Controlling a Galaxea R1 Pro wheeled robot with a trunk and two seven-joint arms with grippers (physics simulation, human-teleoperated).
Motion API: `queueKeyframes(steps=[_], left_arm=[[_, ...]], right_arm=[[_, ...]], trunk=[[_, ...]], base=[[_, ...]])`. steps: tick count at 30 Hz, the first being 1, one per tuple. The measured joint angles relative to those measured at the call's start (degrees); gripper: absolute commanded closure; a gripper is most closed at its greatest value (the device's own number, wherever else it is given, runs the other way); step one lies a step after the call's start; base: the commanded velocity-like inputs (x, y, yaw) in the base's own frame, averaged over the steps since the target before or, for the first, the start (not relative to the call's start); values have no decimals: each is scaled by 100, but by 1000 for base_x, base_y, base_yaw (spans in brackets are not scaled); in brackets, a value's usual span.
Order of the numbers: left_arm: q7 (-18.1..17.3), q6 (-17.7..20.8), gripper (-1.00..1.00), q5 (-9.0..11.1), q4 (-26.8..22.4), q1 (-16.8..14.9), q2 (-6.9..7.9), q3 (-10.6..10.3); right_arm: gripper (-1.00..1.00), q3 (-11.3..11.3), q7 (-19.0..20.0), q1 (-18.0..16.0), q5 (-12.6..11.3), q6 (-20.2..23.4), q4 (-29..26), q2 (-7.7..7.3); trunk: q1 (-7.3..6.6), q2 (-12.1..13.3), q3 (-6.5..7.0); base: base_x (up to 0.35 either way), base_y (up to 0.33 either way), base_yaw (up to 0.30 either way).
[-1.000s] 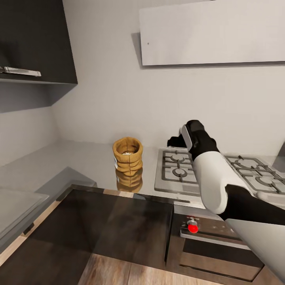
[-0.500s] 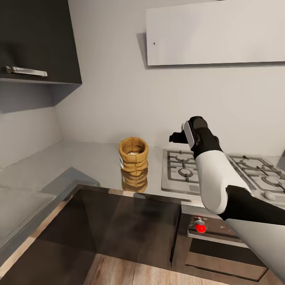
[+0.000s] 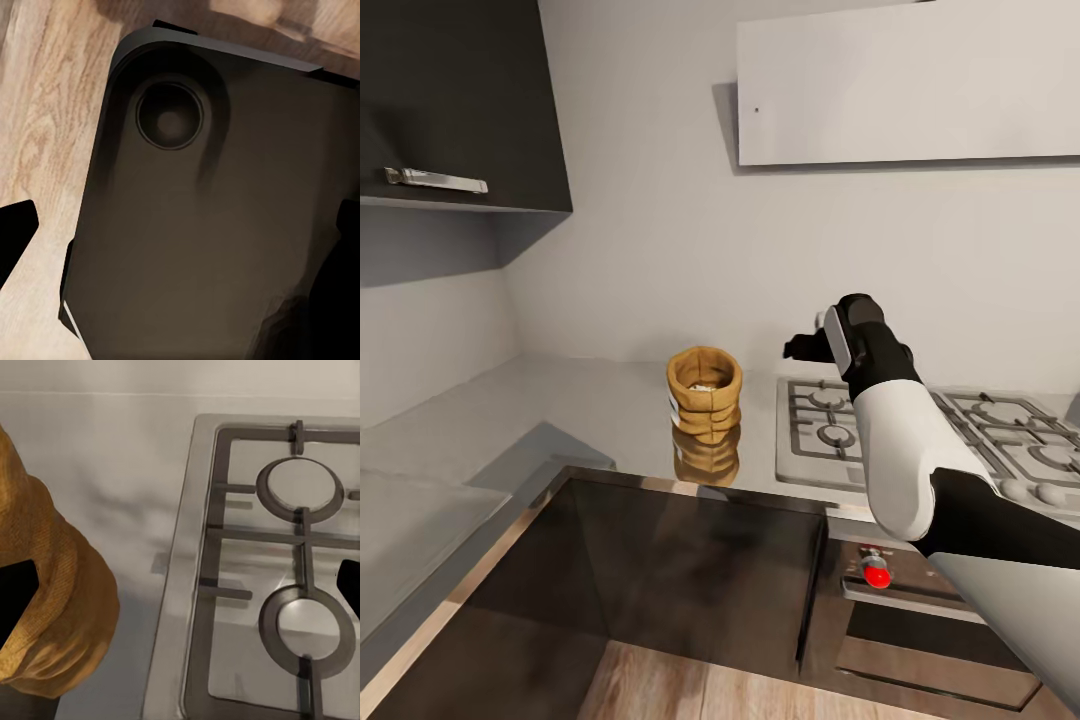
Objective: In the kitchen, take the popcorn bag from the countertop, put it into the microwave, and heat it until the popcorn is cooked so the cooked popcorn ends up inside the bag.
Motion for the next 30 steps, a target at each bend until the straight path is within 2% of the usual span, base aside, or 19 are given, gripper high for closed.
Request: queueKeyframes(steps=[5, 25, 30], left_arm=[[0, 0, -100, 0, 0, 0, 0, 2], [0, 0, -100, 2, -1, 0, 0, 1], [1, 0, -100, 4, 0, 0, 0, 2]], right_arm=[[-100, 0, -12, 0, 46, 0, 26, 0], [-100, -8, 26, 0, 11, 0, 71, 0], [-100, -15, 6, 26, 28, 0, 87, 0]], trunk=[[0, 0, 0], [0, 0, 0], [0, 0, 0]], base=[[0, 0, 40], [0, 0, 280], [0, 0, 86]])
